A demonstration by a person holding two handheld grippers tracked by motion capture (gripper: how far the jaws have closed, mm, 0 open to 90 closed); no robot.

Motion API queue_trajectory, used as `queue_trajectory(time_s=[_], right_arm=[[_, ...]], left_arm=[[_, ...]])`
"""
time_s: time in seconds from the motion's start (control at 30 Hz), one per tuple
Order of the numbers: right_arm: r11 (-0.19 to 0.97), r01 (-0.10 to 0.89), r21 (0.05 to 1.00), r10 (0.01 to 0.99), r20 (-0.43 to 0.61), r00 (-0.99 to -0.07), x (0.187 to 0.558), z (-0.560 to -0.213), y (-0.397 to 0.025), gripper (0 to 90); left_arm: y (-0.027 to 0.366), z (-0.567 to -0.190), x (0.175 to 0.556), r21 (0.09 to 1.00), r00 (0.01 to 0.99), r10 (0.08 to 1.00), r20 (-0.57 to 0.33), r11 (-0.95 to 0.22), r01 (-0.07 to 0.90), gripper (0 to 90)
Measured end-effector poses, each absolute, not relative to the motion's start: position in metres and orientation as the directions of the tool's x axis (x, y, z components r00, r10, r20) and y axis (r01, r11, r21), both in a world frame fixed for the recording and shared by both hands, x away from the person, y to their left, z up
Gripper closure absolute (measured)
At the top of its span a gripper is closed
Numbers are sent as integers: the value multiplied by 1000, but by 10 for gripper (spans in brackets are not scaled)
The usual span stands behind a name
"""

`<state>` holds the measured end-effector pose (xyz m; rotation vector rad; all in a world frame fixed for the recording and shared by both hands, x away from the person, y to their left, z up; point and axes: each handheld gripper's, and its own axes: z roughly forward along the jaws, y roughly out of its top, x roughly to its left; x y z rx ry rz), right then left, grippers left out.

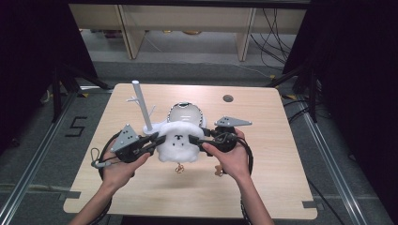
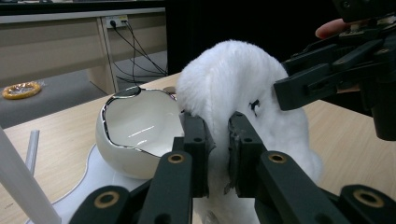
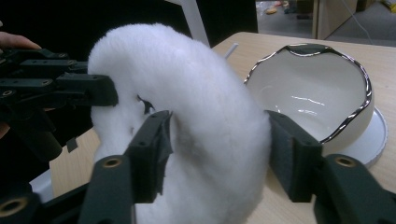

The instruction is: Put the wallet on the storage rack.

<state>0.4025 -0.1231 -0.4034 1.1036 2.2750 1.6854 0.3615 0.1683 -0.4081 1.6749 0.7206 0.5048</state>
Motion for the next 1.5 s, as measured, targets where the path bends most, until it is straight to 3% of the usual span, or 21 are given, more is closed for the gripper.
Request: queue_trajectory(time_s=[0.1,0.3,0.37,0.47,0.63,0.87,1.5], right_arm=[[146,459,876,608,286,-740,401,-402,-124,662],[143,396,907,608,235,-758,398,-400,-125,755],[132,419,898,620,255,-742,396,-399,-125,759],[129,364,922,616,213,-758,397,-398,-126,768],[125,312,942,628,169,-760,394,-392,-128,775],[105,290,951,640,158,-752,398,-388,-133,776],[64,295,953,672,177,-719,401,-378,-142,773]], left_arm=[[169,-408,363,974,716,697,-43,-129,184,790],[169,-408,364,978,714,699,-36,-123,170,768],[169,-408,365,979,719,694,-37,-120,166,761],[171,-407,367,981,719,693,-48,-105,166,729],[179,-410,370,983,726,683,-79,-69,172,505],[198,-426,358,982,696,713,-84,-61,180,382],[255,-495,338,971,488,868,-98,-25,238,330]])
